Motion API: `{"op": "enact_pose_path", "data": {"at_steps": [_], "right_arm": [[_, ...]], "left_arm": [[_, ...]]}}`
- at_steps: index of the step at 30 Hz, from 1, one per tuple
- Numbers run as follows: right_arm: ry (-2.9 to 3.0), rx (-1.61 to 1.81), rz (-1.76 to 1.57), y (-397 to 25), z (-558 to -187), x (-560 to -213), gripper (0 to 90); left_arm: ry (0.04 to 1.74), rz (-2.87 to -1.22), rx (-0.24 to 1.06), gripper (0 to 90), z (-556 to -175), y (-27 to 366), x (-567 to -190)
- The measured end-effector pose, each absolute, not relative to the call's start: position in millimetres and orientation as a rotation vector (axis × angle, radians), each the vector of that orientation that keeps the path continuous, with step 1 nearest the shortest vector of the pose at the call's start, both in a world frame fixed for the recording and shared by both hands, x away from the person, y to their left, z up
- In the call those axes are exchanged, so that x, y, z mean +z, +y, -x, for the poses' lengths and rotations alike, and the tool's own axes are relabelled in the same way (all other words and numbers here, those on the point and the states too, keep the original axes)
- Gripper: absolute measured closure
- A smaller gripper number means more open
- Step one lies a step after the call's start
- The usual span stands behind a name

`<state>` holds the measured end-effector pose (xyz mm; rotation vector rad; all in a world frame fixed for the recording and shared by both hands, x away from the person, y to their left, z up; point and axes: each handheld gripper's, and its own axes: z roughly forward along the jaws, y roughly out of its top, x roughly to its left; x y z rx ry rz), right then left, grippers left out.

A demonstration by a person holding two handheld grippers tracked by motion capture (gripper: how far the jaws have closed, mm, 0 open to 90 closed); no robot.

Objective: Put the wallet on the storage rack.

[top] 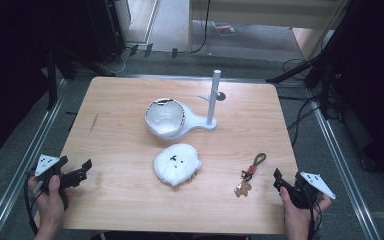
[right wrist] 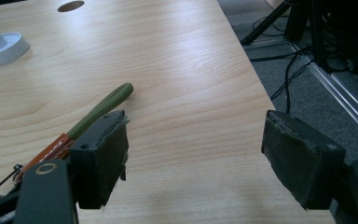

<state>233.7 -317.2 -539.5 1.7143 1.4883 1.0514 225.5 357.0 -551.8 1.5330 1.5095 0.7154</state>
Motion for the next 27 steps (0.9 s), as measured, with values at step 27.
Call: {"op": "enact_pose_path", "data": {"at_steps": [27], "right_arm": [[1.687, 1.091, -1.583, -255, -234, -508, 21.9]], "left_arm": [[1.516, -1.526, 0.677, 8.2, -225, 358, -552]]}}
